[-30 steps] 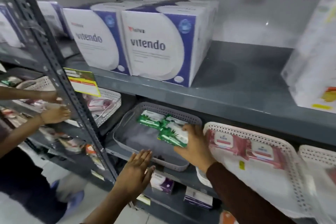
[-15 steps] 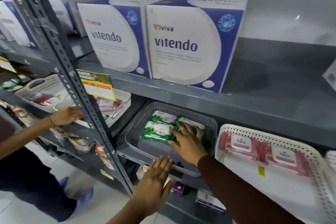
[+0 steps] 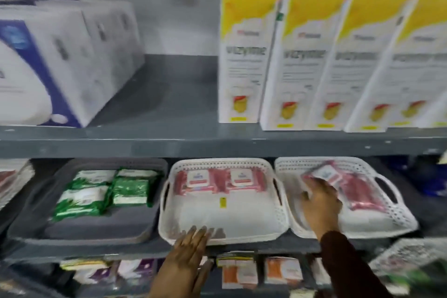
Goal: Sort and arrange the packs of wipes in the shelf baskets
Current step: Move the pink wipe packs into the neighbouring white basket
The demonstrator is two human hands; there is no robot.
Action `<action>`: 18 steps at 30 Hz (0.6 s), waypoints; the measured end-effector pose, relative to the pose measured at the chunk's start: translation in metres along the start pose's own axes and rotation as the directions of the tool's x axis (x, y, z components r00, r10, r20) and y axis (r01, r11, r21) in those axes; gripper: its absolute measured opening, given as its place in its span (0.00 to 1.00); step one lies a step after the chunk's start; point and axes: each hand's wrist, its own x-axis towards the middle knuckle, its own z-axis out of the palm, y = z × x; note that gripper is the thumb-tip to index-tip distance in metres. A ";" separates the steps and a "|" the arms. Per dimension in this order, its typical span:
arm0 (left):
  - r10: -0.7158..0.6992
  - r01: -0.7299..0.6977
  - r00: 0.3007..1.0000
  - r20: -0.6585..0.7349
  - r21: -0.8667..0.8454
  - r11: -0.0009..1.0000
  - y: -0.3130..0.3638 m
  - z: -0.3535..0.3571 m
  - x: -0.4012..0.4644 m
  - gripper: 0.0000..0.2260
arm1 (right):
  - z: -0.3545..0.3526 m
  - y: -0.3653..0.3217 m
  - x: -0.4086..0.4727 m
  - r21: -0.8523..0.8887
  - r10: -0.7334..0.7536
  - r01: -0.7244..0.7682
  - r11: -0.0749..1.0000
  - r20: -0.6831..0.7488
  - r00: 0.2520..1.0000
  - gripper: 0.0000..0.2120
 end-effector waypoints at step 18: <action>-0.114 0.116 0.993 0.034 -0.078 0.990 0.036 0.007 0.007 0.21 | 0.028 0.091 0.101 0.643 0.515 -0.748 0.161 0.592 0.620 0.23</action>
